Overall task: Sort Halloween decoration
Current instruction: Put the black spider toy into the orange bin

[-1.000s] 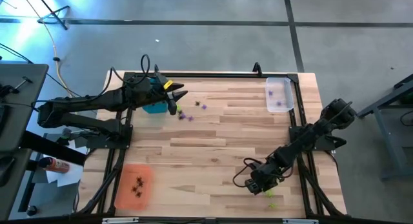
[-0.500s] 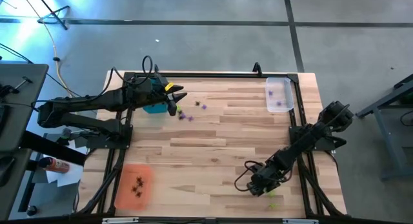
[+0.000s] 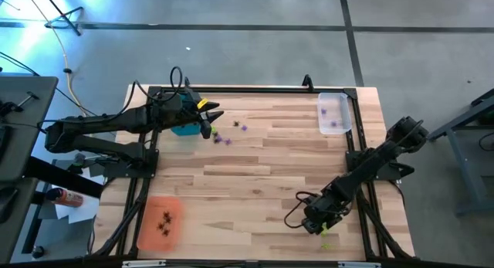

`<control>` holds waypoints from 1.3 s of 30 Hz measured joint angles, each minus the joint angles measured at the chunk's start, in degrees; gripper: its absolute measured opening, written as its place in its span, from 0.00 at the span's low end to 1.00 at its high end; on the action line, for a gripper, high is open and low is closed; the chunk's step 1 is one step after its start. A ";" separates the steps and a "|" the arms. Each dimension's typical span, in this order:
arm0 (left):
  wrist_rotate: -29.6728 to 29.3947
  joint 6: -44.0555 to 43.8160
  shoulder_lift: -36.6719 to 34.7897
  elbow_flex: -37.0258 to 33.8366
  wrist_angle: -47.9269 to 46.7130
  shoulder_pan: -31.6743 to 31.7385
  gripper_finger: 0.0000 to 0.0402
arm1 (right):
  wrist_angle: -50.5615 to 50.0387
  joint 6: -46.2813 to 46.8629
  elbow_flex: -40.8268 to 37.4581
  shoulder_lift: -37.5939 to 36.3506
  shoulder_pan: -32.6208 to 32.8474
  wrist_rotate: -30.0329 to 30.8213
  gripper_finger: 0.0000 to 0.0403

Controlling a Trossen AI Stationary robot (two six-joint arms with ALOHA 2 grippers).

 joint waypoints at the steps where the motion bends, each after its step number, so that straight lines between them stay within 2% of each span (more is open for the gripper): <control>1: 0.00 0.00 0.00 0.00 -0.01 0.00 0.38 | 1.10 -0.11 0.00 -0.70 -0.11 1.94 0.60; 4: 0.00 0.00 0.00 0.00 -0.40 0.00 0.38 | 3.42 -0.64 0.09 -1.77 -0.35 6.60 0.60; 9: 0.00 -0.04 0.00 0.00 -0.80 -0.02 0.38 | -1.17 -0.43 0.05 -1.21 -0.43 7.49 0.60; 15: 0.00 -0.07 0.00 0.00 -0.84 -0.02 0.38 | -2.05 -0.55 0.04 -1.20 -0.82 11.12 0.60; 34: 0.00 -1.07 0.00 0.00 -0.90 -0.02 0.38 | -1.39 -1.05 0.02 1.75 -0.73 9.77 0.60; 39: 0.00 -1.07 0.00 0.01 -0.92 -0.02 0.38 | -1.27 -1.07 0.02 1.75 -0.74 11.57 0.60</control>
